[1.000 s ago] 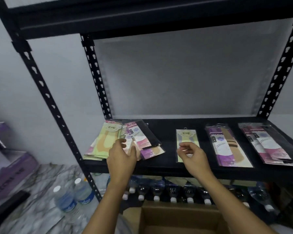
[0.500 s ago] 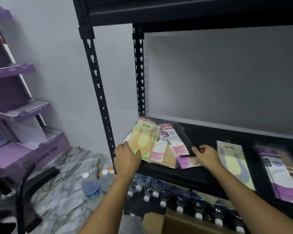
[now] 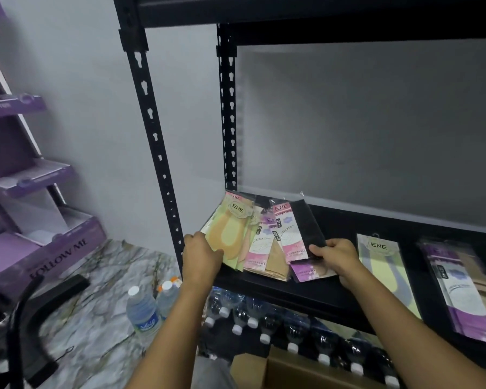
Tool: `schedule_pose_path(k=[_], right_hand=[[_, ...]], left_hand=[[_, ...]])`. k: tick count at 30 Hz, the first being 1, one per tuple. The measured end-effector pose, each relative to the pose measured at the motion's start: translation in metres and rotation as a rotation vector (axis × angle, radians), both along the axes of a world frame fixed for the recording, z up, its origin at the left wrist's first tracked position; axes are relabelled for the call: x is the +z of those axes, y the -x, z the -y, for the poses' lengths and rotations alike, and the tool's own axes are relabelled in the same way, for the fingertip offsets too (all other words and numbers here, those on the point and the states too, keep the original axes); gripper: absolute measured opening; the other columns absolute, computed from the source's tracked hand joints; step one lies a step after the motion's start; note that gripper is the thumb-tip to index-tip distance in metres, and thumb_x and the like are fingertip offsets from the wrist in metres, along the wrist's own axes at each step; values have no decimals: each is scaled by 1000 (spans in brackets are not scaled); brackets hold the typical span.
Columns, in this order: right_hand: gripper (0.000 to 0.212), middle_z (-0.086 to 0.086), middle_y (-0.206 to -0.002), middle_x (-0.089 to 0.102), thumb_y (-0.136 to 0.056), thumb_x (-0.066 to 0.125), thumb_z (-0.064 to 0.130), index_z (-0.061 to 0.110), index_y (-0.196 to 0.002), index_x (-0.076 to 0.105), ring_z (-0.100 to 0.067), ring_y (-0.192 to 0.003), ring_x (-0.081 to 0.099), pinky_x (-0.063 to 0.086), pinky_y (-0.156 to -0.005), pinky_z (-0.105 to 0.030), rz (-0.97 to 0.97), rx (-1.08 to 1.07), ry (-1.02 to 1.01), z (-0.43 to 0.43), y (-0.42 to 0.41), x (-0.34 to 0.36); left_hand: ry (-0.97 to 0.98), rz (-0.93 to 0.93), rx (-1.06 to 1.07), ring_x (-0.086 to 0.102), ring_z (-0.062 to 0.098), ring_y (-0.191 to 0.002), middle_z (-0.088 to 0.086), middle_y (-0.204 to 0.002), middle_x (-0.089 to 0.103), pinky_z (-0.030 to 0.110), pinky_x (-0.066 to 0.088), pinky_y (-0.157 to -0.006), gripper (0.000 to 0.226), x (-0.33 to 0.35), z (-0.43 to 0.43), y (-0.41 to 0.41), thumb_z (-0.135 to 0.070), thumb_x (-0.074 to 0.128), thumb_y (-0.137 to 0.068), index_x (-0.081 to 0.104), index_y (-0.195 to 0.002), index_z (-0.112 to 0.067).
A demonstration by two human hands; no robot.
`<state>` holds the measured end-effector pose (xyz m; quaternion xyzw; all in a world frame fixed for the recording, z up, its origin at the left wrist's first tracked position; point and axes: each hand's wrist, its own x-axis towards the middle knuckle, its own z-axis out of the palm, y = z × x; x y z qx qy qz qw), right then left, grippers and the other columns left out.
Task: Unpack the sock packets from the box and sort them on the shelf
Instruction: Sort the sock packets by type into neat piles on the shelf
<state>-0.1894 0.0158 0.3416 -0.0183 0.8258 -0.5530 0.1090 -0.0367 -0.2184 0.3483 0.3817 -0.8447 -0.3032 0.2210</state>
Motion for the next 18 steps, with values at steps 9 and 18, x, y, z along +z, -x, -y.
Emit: schedule_pose_path(k=[9, 18], right_hand=[[11, -12, -79, 72, -90, 64, 15, 4, -90, 67, -21, -56, 58, 47, -52, -31, 145, 34, 332, -2, -22, 13], [8, -6, -87, 76, -89, 65, 11, 12, -96, 68, -22, -79, 73, 56, -65, -33, -64, 61, 458, -21, -61, 24]], left_hand=[[-464, -354, 75, 68, 27, -82, 8, -101, 62, 46, 61, -69, 29, -3, 2, -11, -19, 67, -89, 61, -116, -9], [-730, -753, 2, 70, 30, -96, 15, -115, 65, 31, 61, -68, 36, -3, -30, -31, -10, 70, -88, 56, -120, -1]])
